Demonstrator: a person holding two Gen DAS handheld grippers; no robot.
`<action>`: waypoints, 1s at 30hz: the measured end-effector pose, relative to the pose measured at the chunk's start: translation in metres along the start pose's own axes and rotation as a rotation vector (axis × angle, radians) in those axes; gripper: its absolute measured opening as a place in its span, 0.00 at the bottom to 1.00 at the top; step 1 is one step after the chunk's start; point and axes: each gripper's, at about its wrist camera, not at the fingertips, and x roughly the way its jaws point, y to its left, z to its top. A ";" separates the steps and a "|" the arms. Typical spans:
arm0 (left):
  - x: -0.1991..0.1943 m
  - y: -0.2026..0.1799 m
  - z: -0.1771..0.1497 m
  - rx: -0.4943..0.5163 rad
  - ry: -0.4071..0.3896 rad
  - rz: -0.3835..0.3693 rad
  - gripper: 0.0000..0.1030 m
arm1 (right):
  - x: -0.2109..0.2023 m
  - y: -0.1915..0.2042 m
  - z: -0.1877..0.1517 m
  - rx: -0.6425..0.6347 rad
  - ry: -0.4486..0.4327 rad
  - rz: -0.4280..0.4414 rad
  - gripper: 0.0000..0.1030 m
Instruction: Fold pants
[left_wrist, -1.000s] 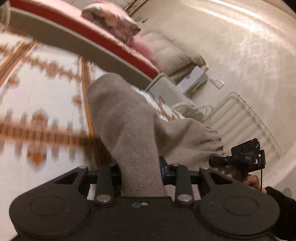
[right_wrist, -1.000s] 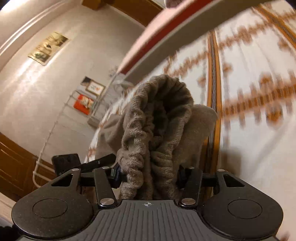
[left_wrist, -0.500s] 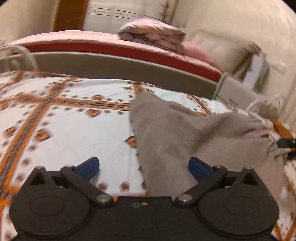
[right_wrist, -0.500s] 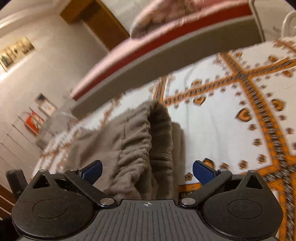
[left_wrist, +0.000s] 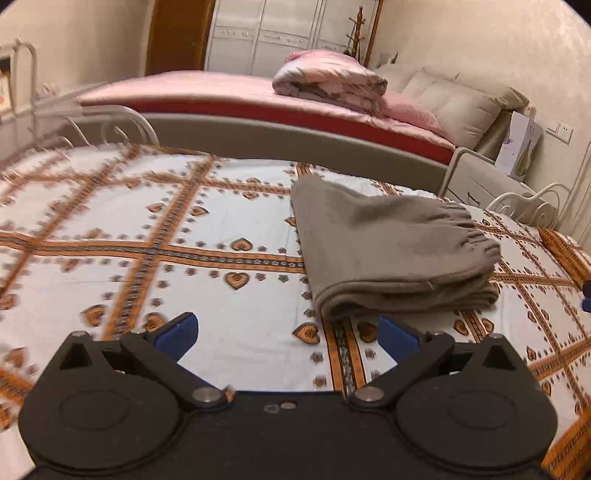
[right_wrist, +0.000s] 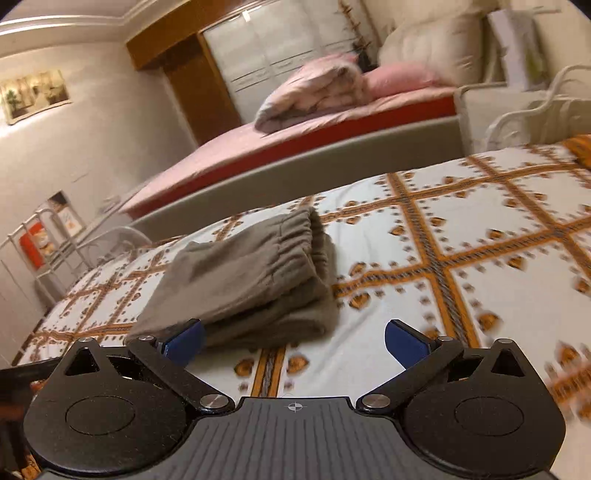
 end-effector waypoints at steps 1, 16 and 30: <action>-0.012 -0.001 -0.003 0.003 -0.028 0.000 0.94 | -0.010 0.008 -0.005 -0.005 -0.018 -0.023 1.00; -0.158 -0.066 -0.089 0.114 -0.244 -0.049 0.94 | -0.119 0.102 -0.110 -0.240 -0.137 -0.009 1.00; -0.145 -0.084 -0.115 0.124 -0.211 -0.069 0.94 | -0.114 0.114 -0.130 -0.271 -0.108 -0.036 1.00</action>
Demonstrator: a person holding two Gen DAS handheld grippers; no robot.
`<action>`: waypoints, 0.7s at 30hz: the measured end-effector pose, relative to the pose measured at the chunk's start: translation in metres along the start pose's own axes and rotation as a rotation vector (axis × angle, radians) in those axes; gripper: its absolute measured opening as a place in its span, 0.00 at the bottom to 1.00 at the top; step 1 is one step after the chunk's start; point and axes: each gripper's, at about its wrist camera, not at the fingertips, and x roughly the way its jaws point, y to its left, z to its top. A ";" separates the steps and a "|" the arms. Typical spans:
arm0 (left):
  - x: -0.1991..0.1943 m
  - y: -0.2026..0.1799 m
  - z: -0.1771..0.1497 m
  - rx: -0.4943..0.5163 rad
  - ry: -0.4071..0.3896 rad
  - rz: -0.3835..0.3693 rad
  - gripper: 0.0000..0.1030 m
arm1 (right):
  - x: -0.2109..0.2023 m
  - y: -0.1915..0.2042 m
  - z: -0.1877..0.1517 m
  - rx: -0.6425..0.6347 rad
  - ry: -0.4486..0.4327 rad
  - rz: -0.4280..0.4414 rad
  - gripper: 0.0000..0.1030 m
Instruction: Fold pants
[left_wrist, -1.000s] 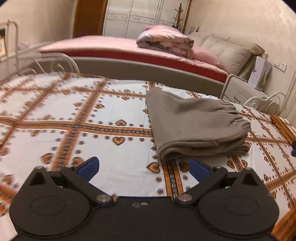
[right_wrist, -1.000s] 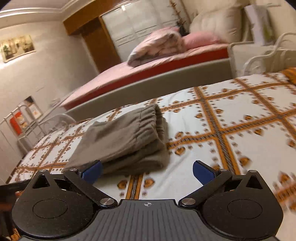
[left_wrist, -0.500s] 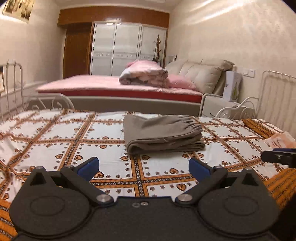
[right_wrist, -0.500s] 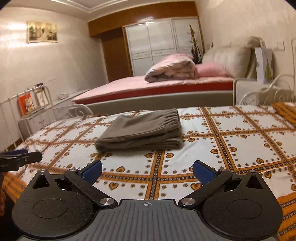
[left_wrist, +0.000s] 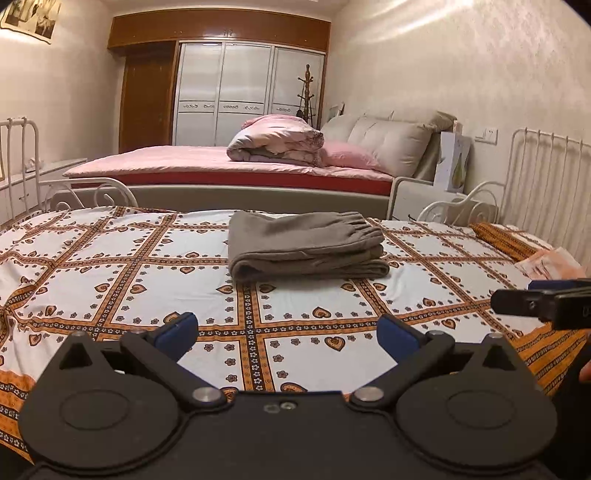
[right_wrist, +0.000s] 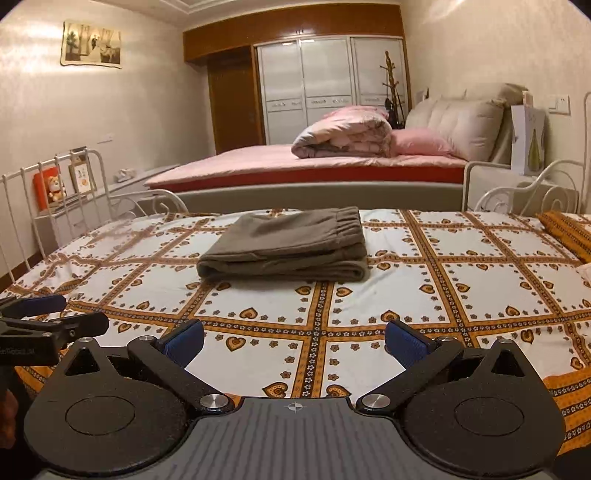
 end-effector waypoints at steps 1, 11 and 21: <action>0.000 0.000 0.000 -0.001 0.000 -0.004 0.94 | 0.001 0.000 0.000 -0.001 0.002 0.004 1.00; -0.005 -0.003 0.002 -0.007 -0.004 0.000 0.94 | 0.002 0.003 -0.003 -0.033 0.016 0.006 1.00; -0.005 -0.006 0.001 0.006 -0.011 -0.021 0.94 | 0.003 0.000 -0.003 -0.032 0.018 0.008 1.00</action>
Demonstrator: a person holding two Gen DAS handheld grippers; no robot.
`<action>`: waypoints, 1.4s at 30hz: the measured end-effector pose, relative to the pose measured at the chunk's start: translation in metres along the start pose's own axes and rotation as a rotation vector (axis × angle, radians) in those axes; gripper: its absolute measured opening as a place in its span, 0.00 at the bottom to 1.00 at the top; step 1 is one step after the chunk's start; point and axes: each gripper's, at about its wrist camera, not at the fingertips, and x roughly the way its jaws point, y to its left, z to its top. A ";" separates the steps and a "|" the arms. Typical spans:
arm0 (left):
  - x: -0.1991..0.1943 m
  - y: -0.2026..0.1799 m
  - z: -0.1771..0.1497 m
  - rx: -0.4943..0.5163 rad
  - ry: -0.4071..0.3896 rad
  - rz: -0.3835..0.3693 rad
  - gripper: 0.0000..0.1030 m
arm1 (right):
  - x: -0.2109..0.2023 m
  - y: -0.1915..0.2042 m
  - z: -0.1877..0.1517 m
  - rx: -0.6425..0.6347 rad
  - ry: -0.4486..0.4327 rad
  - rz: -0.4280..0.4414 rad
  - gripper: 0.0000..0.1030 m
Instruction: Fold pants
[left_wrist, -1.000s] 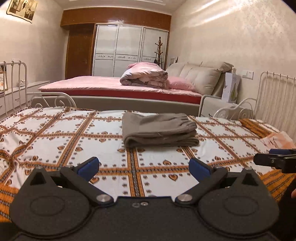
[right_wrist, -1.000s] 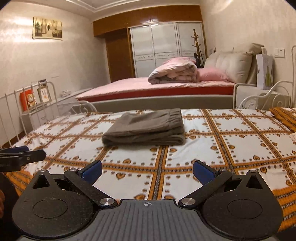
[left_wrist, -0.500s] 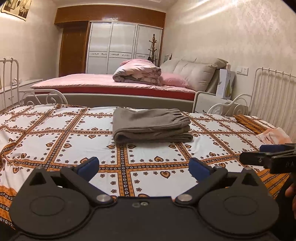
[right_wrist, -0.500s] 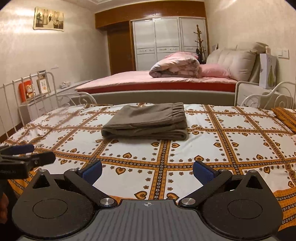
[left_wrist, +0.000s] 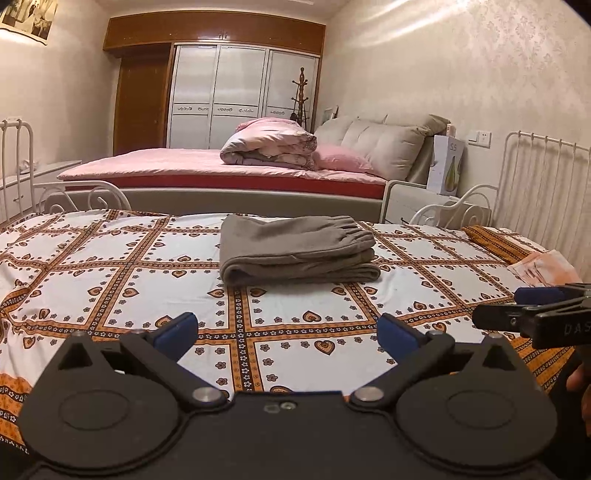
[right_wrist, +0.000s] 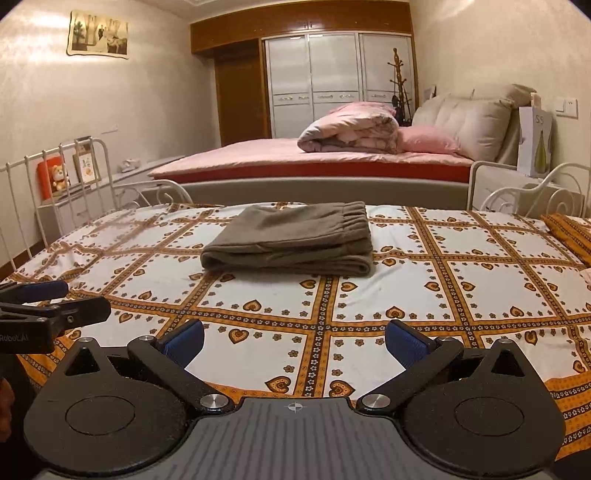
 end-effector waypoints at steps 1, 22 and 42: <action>-0.001 0.000 0.000 0.002 -0.003 -0.002 0.94 | 0.000 0.000 0.000 -0.002 0.000 0.000 1.00; -0.003 -0.003 -0.001 0.017 -0.013 -0.010 0.94 | -0.001 0.000 0.000 -0.009 -0.002 0.002 1.00; -0.003 -0.003 -0.001 0.044 -0.024 -0.021 0.94 | -0.001 -0.002 0.000 -0.011 0.001 0.001 1.00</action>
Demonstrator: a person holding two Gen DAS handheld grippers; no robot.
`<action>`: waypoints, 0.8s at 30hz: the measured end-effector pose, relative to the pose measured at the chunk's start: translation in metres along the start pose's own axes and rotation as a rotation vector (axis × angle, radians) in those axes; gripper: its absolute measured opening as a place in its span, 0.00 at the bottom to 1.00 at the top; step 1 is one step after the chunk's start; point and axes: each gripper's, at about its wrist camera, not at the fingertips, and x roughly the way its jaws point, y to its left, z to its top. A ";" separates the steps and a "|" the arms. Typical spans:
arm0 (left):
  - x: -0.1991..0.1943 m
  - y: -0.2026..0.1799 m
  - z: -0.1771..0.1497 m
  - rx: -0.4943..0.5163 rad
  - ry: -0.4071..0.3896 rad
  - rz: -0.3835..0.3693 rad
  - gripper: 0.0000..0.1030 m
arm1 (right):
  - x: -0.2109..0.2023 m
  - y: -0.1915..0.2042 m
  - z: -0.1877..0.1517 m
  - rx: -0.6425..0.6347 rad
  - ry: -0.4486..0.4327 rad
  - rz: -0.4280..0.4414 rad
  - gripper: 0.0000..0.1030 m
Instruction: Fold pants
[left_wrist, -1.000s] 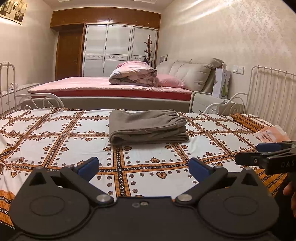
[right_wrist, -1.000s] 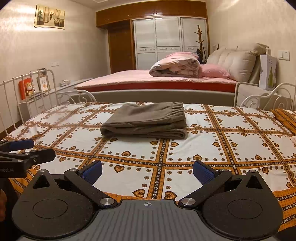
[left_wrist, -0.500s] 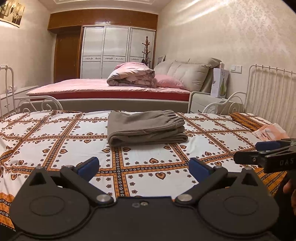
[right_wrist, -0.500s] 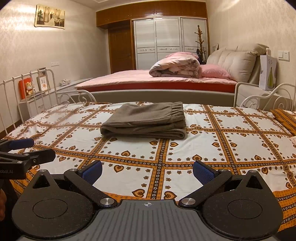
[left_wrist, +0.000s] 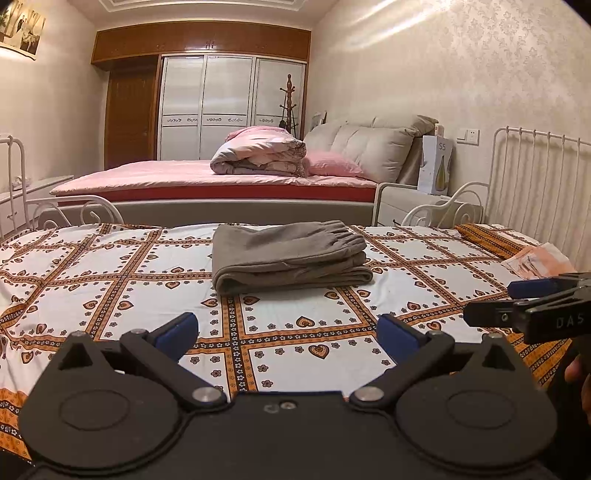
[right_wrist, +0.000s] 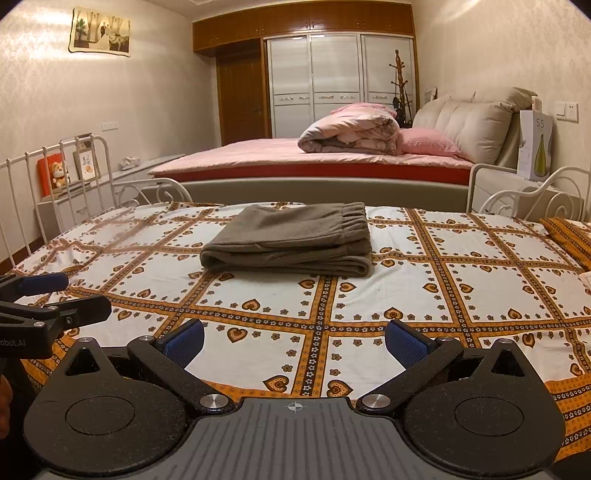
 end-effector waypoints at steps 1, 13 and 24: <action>0.000 0.000 0.000 0.001 -0.001 -0.001 0.94 | 0.000 0.000 0.000 0.000 -0.001 0.000 1.00; -0.001 -0.002 0.000 0.012 -0.003 0.003 0.94 | 0.000 0.001 0.000 -0.001 0.002 0.000 1.00; -0.001 -0.001 0.000 0.011 -0.005 0.003 0.94 | 0.002 0.000 -0.001 -0.009 0.008 0.003 1.00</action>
